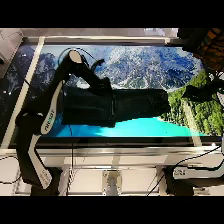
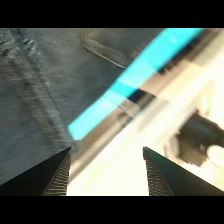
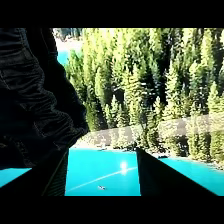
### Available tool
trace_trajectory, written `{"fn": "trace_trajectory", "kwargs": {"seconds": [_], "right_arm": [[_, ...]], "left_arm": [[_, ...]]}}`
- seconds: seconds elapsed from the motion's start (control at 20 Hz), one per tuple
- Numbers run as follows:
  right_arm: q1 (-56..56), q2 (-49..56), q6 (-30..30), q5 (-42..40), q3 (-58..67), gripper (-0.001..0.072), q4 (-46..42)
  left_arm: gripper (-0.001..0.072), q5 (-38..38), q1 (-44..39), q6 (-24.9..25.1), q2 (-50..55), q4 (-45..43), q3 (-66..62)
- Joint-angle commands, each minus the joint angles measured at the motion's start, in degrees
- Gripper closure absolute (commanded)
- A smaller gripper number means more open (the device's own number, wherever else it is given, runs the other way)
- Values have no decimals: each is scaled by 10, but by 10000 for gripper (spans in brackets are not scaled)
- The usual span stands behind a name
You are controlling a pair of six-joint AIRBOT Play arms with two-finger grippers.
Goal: Fold the clothes and pants, and hang the long-sleeved shirts on hangers.
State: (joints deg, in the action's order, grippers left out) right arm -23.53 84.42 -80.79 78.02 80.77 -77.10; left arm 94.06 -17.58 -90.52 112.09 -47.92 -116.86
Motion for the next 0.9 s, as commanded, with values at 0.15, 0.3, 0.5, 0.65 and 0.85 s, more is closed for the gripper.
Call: {"fn": "trace_trajectory", "kwargs": {"seconds": [0.15,0.3,0.5,0.65,0.85], "right_arm": [[0,-11,40,16,0,280,-6],[-5,-29,61,30,-1,689,-12],[-33,-77,69,34,-11,694,-10],[-47,-136,75,34,-45,694,-10],[-47,-220,80,35,-111,694,-9]], "left_arm": [[227,65,85,14,-84,-262,16],[227,64,149,30,-127,-268,78],[226,7,218,75,-158,-243,185],[211,-58,245,97,-161,-236,266],[188,-148,270,115,-161,-236,363]]}}
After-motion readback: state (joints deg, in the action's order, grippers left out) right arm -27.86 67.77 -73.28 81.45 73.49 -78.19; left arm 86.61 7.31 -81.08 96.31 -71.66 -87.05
